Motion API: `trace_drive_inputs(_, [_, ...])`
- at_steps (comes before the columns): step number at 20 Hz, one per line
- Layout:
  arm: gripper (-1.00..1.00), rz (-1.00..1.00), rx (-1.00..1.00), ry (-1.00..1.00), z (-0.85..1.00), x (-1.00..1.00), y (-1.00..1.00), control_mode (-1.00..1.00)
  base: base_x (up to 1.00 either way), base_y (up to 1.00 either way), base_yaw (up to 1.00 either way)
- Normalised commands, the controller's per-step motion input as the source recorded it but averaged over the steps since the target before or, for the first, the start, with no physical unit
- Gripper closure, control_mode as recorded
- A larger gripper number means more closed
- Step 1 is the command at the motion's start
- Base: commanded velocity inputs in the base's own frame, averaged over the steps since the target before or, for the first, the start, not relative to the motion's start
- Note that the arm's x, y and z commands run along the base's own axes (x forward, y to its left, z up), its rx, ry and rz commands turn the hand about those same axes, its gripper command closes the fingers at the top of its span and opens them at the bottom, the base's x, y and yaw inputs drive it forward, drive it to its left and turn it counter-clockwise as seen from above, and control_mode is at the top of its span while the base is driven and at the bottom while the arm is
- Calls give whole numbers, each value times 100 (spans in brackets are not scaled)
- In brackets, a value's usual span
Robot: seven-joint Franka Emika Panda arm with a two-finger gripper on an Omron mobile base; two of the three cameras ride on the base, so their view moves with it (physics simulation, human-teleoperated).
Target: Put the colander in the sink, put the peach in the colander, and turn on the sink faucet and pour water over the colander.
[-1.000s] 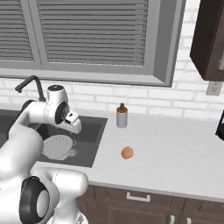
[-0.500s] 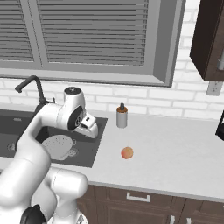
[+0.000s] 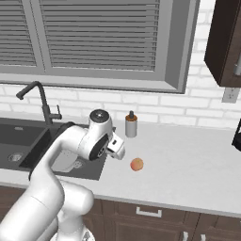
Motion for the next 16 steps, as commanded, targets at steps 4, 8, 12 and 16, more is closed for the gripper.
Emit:
trace_drive_inputs(4, [-100,-12,-6,18,0,20,-65,-100,0,0,0])
trace_drive_inputs(8, [-100,-16,-7,31,3,32,-58,-100,0,0,0])
trace_drive_inputs(12, [-100,-10,-1,28,-2,19,-60,-100,0,0,0])
trace_drive_inputs(16, [-100,0,0,4,-26,1,-37,-100,0,0,0])
